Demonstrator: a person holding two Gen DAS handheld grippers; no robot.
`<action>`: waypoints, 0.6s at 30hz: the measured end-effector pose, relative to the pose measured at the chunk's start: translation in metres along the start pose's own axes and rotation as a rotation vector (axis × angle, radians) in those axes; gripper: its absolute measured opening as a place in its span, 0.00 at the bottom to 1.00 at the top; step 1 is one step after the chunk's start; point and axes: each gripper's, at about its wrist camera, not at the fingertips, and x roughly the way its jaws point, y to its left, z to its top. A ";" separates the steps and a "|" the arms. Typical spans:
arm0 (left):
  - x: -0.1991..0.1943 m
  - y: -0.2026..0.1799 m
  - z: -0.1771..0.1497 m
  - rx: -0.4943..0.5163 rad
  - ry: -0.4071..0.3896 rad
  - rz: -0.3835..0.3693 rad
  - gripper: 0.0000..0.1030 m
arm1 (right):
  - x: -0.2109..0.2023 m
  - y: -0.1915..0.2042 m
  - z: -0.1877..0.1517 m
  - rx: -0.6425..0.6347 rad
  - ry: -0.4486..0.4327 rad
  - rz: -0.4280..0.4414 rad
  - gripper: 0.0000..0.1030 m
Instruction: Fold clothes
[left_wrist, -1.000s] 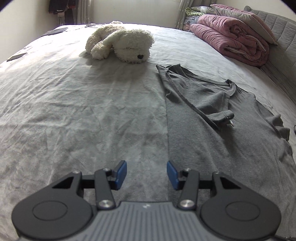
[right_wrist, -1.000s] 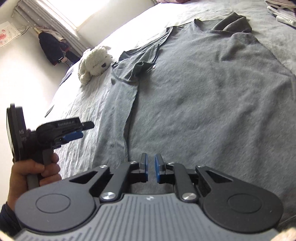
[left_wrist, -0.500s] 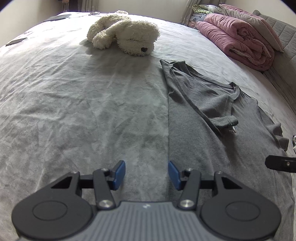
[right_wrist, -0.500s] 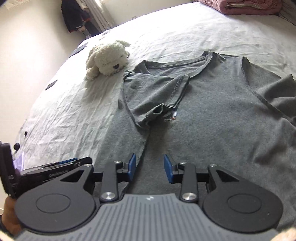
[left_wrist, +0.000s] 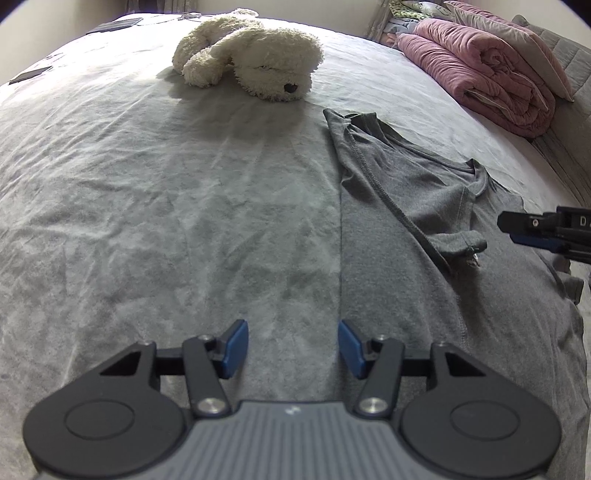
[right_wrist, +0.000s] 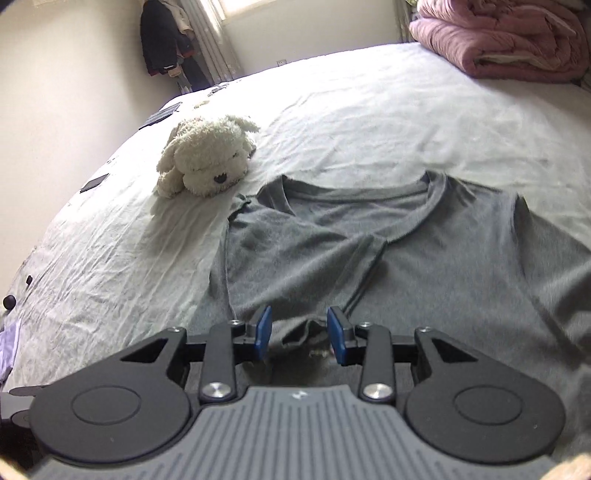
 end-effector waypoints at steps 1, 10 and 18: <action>0.001 0.000 0.002 -0.003 0.000 -0.002 0.54 | 0.008 0.001 0.010 -0.039 -0.008 -0.001 0.41; 0.006 -0.006 0.011 0.005 0.020 -0.022 0.54 | 0.081 -0.041 0.043 0.006 0.055 -0.148 0.44; 0.010 -0.005 0.012 0.000 0.022 -0.014 0.54 | 0.087 -0.026 0.033 -0.096 0.045 -0.185 0.10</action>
